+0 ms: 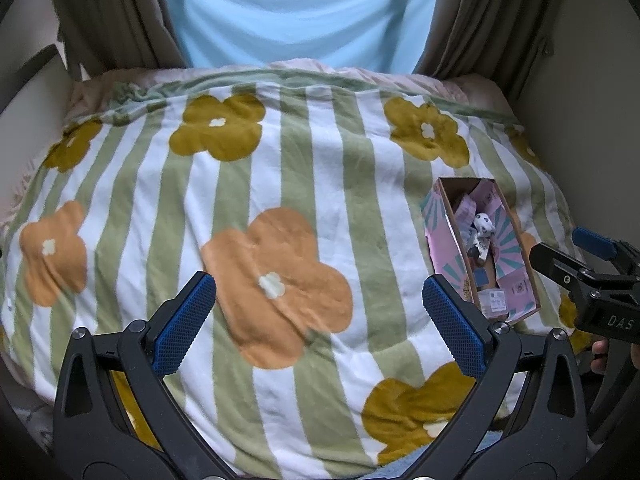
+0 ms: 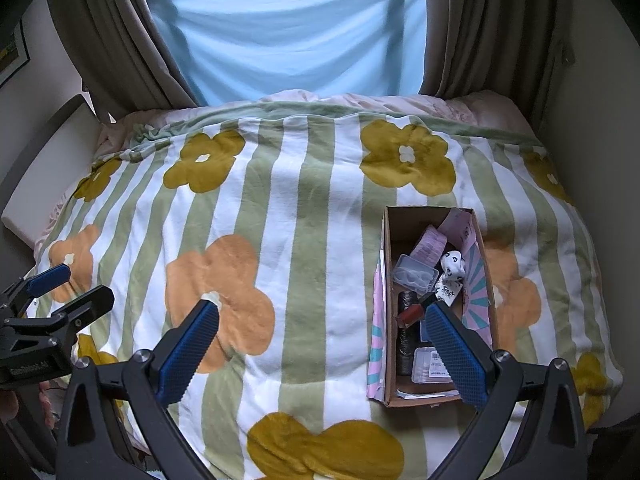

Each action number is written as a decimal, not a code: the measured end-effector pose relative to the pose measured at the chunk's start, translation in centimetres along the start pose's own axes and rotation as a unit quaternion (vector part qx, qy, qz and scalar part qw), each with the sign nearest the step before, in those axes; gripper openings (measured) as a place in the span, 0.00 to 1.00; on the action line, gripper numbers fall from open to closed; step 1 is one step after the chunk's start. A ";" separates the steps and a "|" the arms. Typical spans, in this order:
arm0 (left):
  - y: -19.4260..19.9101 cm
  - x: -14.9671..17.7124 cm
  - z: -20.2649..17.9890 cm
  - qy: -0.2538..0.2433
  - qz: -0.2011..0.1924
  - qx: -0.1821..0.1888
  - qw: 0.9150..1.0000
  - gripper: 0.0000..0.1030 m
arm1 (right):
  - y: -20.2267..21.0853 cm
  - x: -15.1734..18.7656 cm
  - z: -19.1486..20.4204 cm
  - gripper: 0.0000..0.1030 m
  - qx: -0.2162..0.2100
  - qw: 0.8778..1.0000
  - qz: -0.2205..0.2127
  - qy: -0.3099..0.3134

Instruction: Organize objects

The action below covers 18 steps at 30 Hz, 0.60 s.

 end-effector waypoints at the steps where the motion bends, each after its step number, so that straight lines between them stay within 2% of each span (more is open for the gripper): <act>1: 0.1 0.0 0.0 -0.001 0.000 -0.001 1.000 1.00 | 0.0 0.1 0.0 1.00 0.000 1.000 0.000 0.000; 8: 0.0 0.1 -0.6 -0.014 0.008 -0.005 1.000 1.00 | 0.2 0.1 -0.2 1.00 -0.002 1.000 -0.005 -0.006; 14: 0.7 -0.5 -0.4 -0.011 0.009 -0.034 0.999 1.00 | 0.5 -0.2 -0.1 1.00 0.000 1.000 -0.011 -0.009; 18: 1.3 -0.9 -0.5 -0.005 0.000 -0.019 1.000 1.00 | 0.8 -0.3 0.0 1.00 0.002 1.000 -0.016 -0.008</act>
Point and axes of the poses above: each gripper's, at about its wrist camera, not at the fingertips, and y roughly against the way its jaws point, z to its left, x to its underside, the point moved 4 cm from there along -y, roughly the way its jaws point, and after that the axes turned 15 degrees about x, right-handed, at the moved point
